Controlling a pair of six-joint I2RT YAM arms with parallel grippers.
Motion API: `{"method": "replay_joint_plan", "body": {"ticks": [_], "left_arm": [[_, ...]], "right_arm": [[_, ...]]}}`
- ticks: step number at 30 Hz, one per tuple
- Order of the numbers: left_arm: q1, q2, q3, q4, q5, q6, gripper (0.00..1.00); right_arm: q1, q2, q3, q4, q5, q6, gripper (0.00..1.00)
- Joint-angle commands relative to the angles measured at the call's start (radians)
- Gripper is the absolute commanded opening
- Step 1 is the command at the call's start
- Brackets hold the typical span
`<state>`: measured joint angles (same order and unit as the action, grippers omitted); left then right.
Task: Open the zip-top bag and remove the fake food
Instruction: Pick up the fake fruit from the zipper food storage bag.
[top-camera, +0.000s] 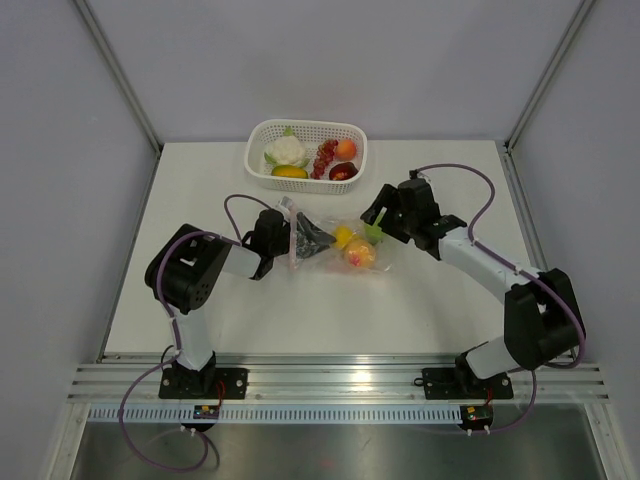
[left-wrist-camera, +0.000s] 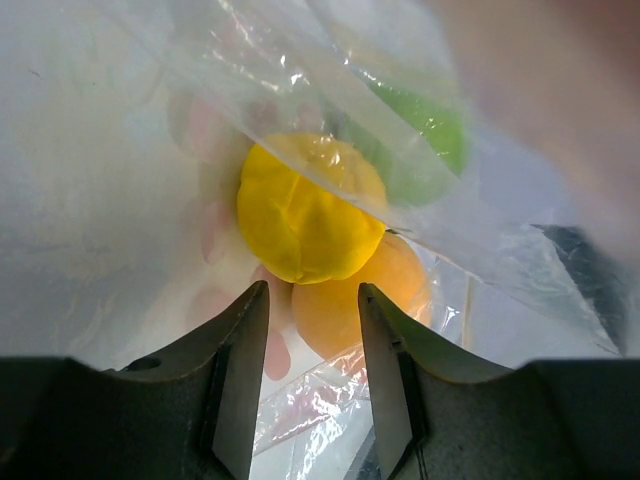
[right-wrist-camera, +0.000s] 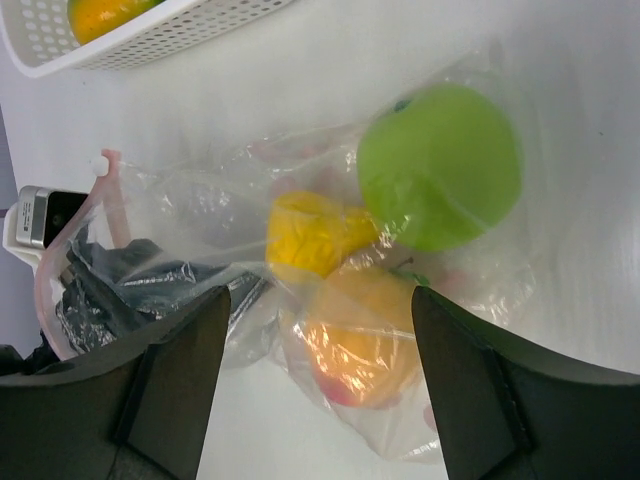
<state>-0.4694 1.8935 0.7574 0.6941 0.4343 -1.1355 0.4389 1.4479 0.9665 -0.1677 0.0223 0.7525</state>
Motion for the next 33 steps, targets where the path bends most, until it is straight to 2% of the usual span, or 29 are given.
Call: {"method": "replay_joint_plan", "body": {"ticks": [1, 6, 18, 33], "left_arm": [[0.003, -0.017, -0.009, 0.1, 0.029, -0.01, 0.44], [0.003, -0.022, -0.026, 0.136, 0.032, -0.024, 0.45], [0.003, -0.005, -0.017, 0.15, 0.034, -0.024, 0.5], [-0.002, 0.035, 0.019, 0.099, 0.015, -0.004, 0.53]], "right_arm": [[0.009, 0.086, 0.083, 0.043, -0.059, -0.027, 0.81], [0.009, 0.182, 0.115, 0.126, -0.129, -0.054, 0.81], [0.012, 0.374, 0.195, 0.094, -0.217, 0.002, 0.77], [0.014, 0.454, 0.187, 0.266, -0.426, 0.085, 0.78]]}}
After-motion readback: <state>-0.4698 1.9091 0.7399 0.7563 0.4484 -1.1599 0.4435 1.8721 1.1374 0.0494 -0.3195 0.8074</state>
